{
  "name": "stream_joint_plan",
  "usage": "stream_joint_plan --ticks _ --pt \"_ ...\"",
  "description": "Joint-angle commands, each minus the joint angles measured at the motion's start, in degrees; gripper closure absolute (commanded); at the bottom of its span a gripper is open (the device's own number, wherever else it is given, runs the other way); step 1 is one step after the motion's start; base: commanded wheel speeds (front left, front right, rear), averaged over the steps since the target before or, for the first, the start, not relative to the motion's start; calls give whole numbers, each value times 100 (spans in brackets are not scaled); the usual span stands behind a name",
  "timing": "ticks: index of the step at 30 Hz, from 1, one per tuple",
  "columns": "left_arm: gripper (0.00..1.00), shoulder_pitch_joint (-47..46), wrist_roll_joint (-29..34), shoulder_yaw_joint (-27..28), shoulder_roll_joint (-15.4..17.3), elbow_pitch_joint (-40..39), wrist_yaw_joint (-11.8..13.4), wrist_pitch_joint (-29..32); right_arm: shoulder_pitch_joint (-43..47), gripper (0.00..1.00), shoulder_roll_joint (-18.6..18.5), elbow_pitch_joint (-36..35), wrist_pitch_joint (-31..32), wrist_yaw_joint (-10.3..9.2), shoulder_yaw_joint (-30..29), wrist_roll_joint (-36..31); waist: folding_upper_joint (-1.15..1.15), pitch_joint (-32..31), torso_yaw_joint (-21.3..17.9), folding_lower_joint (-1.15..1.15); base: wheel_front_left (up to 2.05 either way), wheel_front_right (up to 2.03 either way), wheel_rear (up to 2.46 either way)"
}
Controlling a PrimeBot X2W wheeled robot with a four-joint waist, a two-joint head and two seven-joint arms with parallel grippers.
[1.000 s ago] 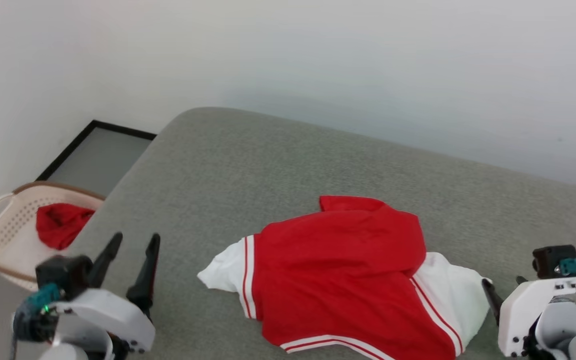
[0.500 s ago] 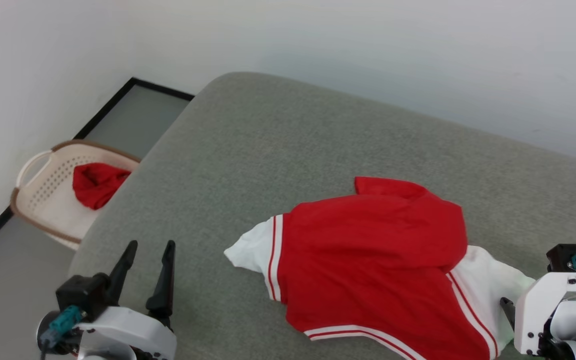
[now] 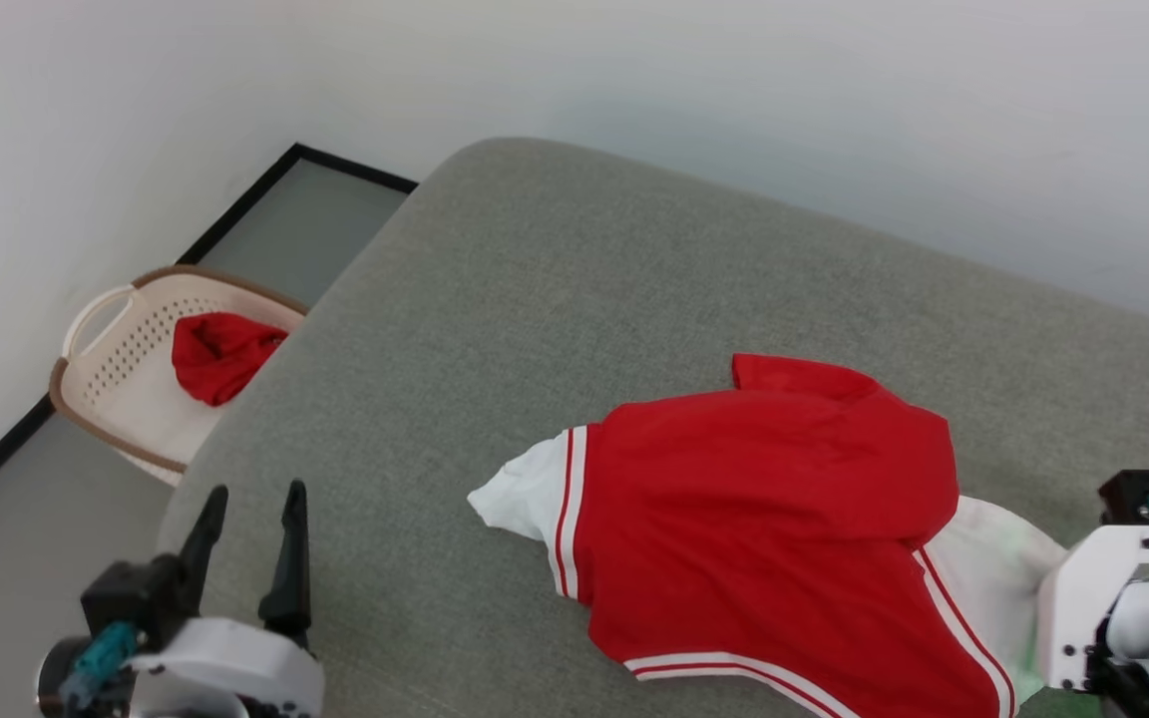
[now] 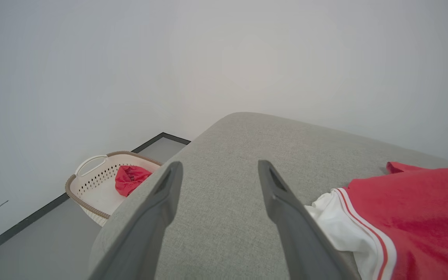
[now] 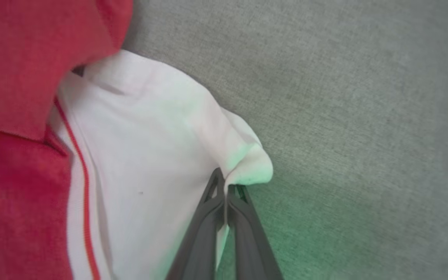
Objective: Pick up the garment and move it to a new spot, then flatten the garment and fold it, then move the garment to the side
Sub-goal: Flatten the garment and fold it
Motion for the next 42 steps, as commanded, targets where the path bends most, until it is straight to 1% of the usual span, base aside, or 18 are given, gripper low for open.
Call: stream_joint_plan --ticks 1,4,5,6,7,8,10,15,21,25,30,33,34,35,36,42 --pt "0 99 91 24 -17 3 -7 4 -25 100 -52 32 -24 -8 -27 -25 0 -55 -31 0 0 0 0" --pt "0 204 208 214 -96 37 -47 2 -64 100 -178 58 -70 -8 -35 -21 0 -158 -77 0 0 0 0" --pt "0 295 262 322 -180 43 -86 2 -63 100 -279 75 -100 -8 -69 -19 0 -218 -121 0 0 0 0" --pt "0 295 262 322 -180 43 -86 2 -63 100 -279 75 -100 -8 -69 -19 0 -218 -121 0 0 0 0" --pt "0 378 357 394 -228 56 -141 1 -60 100 -380 84 -155 -8 -125 -7 0 -281 -171 0 0 0 0" --pt "0 378 357 394 -228 56 -141 1 -60 100 -380 84 -155 -8 -125 -7 0 -281 -171 0 0 0 0" --pt "0 464 445 489 -304 61 -208 1 5 100 -530 124 -188 -8 -188 40 0 -352 -247 0 0 0 0" --pt "0 577 554 627 -370 55 -306 1 144 100 -783 140 -218 -8 -358 75 0 -439 -425 0 0 0 0" --pt "0 645 619 704 -396 47 -384 0 313 100 -980 204 -207 -8 -606 64 0 -484 -646 0 0 0 0" --pt "0 672 663 737 -424 45 -432 0 503 100 -1008 185 -195 -8 -869 -16 0 -492 -831 0 0 0 0" --pt "0 695 699 762 -467 52 -481 1 774 100 -865 121 -204 -8 -1185 -115 0 -471 -1044 0 0 0 0" --pt "0 694 717 782 -469 65 -486 0 827 100 -774 125 -224 -8 -1212 -152 0 -442 -1190 0 0 0 0" --pt "0 693 721 785 -465 68 -496 0 812 89 -762 106 -280 -8 -1187 -178 0 -429 -1242 0 0 0 0" --pt "0 685 729 795 -461 71 -505 1 790 53 -763 80 -338 -8 -1144 -227 0 -417 -1290 0 0 0 0" --pt "0 678 713 807 -467 74 -515 1 754 0 -731 80 -379 -8 -1119 -236 0 -409 -1345 0 0 0 0" --pt "0 649 661 822 -405 71 -565 11 572 0 -639 -103 -499 -8 -904 -191 0 -393 -1704 0 0 0 0"
